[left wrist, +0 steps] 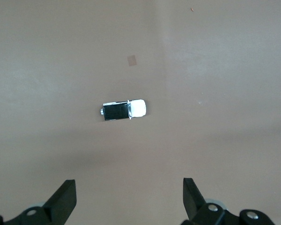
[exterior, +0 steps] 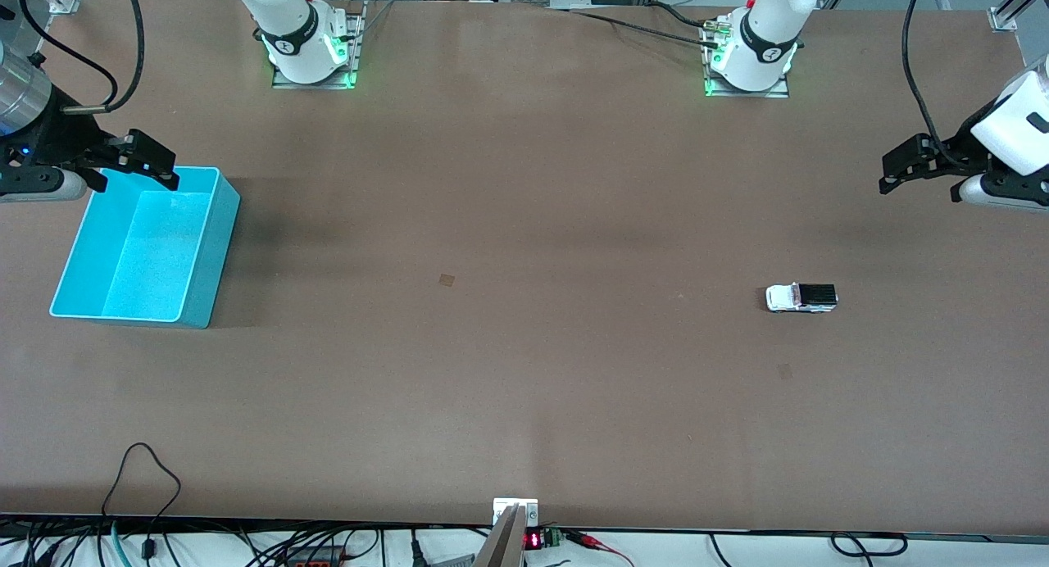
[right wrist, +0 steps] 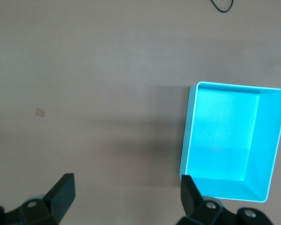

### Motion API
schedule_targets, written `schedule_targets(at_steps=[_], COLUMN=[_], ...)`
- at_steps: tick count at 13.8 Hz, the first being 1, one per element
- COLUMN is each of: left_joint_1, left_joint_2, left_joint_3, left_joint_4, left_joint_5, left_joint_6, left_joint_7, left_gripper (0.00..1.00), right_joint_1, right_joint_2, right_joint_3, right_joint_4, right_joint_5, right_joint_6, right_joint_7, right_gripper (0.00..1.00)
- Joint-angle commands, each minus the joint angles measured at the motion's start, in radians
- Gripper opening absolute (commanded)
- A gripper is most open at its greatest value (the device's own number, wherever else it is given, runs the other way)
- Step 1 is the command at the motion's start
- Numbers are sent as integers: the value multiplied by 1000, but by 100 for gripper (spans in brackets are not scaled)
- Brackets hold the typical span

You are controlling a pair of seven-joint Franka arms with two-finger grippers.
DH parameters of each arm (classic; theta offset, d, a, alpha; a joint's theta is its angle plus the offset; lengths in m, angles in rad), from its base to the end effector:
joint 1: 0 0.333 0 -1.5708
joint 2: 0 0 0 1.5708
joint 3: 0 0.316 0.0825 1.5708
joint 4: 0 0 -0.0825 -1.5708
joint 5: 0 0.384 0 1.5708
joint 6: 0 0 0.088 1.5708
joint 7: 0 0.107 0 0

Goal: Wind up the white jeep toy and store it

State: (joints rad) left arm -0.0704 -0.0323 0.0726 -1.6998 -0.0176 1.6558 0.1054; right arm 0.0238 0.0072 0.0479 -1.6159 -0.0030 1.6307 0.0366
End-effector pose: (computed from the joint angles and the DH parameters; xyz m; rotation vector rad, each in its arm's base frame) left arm 0.5492 0.0000 0.5885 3.1171 -0.1586 -0.0167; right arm 0.5600 0.0398 0.6044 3.1389 0.0554 0.0121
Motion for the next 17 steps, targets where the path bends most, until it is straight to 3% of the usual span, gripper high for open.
schedule_targets(at_steps=[1, 8, 13, 17], left_joint_1=[-6, -6, -8, -9], left_joint_2=[-11, 11, 57, 103], left_joint_3=[-5, -5, -4, -4], left_joint_4=[9, 6, 90, 91], left_joint_5=[19, 19, 19, 30], left_joint_6=[-25, -48, -149, -172], left_joint_7=[-15, -12, -15, 20], left_gripper=[100, 100, 100, 100], right_joint_1=[-1, -1, -1, -2], right_joint_2=[-21, -23, -23, -23], right_joint_3=[0, 0, 0, 0], right_joint_4=[-21, -22, -22, -24], right_joint_5=[2, 2, 2, 3], right_joint_6=[8, 6, 8, 8], right_joint_7=[-9, -9, -11, -11], right_gripper=[100, 100, 100, 100])
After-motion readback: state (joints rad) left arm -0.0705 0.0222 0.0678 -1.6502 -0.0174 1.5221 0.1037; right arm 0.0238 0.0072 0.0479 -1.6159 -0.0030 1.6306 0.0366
